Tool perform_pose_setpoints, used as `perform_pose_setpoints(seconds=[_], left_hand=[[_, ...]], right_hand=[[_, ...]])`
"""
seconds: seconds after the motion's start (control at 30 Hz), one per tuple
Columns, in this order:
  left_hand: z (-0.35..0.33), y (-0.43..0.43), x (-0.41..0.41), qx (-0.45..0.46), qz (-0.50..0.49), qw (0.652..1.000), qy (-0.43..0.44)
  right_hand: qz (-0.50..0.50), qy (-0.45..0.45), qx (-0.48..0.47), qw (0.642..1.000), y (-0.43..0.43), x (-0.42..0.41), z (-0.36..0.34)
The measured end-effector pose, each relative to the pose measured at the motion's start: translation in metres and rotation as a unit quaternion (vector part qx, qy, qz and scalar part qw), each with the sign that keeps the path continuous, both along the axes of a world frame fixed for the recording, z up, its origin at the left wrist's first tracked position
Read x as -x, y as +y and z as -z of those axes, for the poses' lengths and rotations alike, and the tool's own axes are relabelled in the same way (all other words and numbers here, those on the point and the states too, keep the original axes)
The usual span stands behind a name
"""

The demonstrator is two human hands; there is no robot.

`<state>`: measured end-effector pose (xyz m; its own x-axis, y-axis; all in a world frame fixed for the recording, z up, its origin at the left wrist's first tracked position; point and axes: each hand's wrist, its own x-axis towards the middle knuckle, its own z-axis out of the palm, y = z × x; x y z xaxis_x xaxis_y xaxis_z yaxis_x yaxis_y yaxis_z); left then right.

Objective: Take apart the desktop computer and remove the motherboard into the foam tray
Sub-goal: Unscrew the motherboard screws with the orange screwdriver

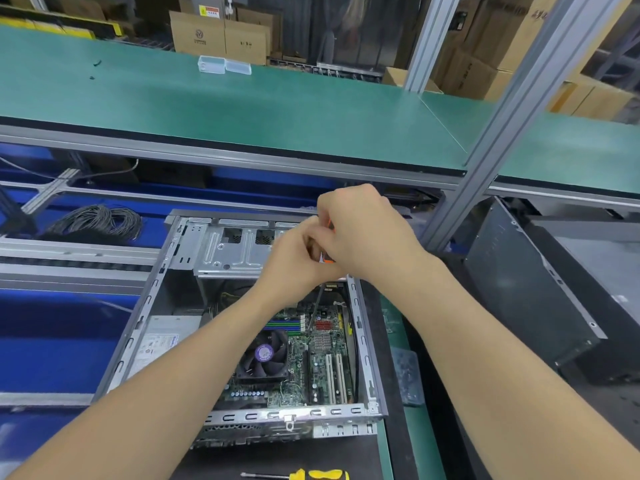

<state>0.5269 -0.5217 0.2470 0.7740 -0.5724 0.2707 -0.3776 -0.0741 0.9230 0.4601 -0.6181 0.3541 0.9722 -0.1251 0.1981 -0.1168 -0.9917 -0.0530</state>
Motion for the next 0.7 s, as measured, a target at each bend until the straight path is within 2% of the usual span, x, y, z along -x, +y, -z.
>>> perform_pose_setpoints(seconds=[0.17, 0.3, 0.4, 0.53, 0.63, 0.7], left_hand=[[0.001, 0.012, -0.006, 0.025, 0.107, 0.993, 0.04], [0.0, 0.023, -0.01, 0.002, 0.185, 0.982, 0.026], [0.0, 0.023, -0.014, -0.012, 0.188, 0.982, 0.032], [0.004, 0.02, -0.013, -0.021, 0.148, 0.988, 0.029], [0.01, 0.014, -0.008, 0.004, 0.108, 0.994, 0.031], [0.011, 0.008, -0.004, -0.011, 0.077, 0.997, 0.026]], right_hand=[[-0.093, 0.066, -0.101, 0.988, -0.007, 0.009, -0.012], [-0.153, 0.107, -0.143, 0.972, -0.011, 0.013, -0.018], [-0.166, 0.108, -0.147, 0.969, -0.012, 0.011, -0.016], [-0.158, 0.075, -0.206, 0.963, -0.012, 0.012, -0.009], [-0.143, 0.01, -0.255, 0.956, -0.008, 0.015, 0.005], [-0.13, -0.038, -0.281, 0.95, -0.005, 0.017, 0.016]])
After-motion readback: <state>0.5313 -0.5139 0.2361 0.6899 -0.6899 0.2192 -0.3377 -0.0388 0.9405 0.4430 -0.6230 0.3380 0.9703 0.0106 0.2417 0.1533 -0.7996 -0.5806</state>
